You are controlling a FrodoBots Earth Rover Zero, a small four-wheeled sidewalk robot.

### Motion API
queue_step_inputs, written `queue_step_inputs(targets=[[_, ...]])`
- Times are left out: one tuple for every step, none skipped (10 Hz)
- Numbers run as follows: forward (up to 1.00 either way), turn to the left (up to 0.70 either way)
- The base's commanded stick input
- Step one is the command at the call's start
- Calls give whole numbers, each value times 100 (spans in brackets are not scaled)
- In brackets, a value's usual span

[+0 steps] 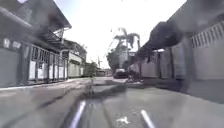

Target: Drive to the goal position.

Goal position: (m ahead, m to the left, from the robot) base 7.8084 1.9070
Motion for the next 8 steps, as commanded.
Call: queue_step_inputs(targets=[[85, 0], [85, 0], [85, 0], [85, 0], [85, 0], [85, 0], [85, 0], [85, 0]])
